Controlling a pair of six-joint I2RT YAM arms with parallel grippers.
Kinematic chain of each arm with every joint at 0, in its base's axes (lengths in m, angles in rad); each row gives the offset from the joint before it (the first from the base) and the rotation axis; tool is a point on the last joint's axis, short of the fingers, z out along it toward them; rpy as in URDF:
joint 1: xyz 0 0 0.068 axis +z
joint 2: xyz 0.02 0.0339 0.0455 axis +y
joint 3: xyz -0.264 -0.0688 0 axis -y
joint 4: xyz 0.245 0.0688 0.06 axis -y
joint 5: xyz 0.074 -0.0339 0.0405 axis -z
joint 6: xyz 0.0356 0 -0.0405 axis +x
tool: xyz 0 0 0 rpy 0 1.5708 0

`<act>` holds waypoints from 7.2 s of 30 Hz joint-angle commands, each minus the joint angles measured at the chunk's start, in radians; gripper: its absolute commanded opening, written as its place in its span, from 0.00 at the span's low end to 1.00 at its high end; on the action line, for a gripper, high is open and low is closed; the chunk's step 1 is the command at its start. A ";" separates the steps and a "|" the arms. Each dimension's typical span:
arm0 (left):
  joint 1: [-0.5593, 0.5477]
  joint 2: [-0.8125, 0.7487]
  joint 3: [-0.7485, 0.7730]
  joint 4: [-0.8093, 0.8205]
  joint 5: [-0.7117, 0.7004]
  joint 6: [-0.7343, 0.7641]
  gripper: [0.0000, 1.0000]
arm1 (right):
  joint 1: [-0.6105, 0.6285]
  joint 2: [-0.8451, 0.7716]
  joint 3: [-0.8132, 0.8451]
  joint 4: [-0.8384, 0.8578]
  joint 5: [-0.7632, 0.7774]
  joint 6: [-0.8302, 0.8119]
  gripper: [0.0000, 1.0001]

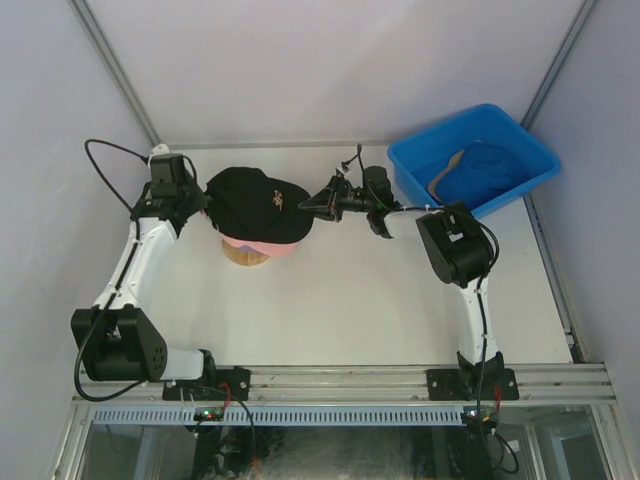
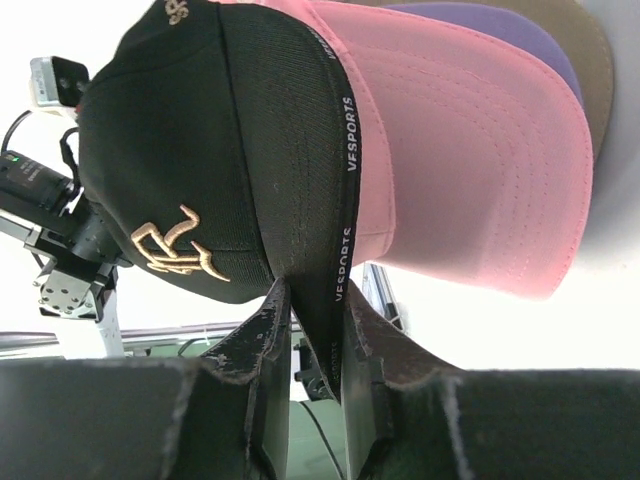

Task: Stack the hats
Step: Stack the hat on the hat.

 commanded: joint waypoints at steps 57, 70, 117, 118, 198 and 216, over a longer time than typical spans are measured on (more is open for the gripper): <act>0.066 0.004 0.241 -0.221 -0.081 0.027 0.00 | 0.011 -0.056 -0.165 0.237 0.135 0.144 0.05; 0.065 0.124 0.309 -0.281 -0.044 0.063 0.00 | 0.039 0.063 -0.168 0.211 0.182 0.138 0.04; 0.052 0.151 0.430 -0.358 -0.058 0.030 0.00 | 0.019 -0.172 -0.049 -0.099 0.211 -0.046 0.02; 0.052 0.150 0.437 -0.360 -0.060 0.030 0.00 | 0.019 -0.179 -0.043 -0.096 0.212 -0.044 0.02; 0.067 0.195 0.316 -0.414 -0.102 0.102 0.00 | 0.126 0.017 -0.272 -0.020 0.418 0.157 0.03; 0.066 0.200 0.311 -0.411 -0.049 0.076 0.00 | 0.160 0.006 -0.326 -0.108 0.353 0.049 0.08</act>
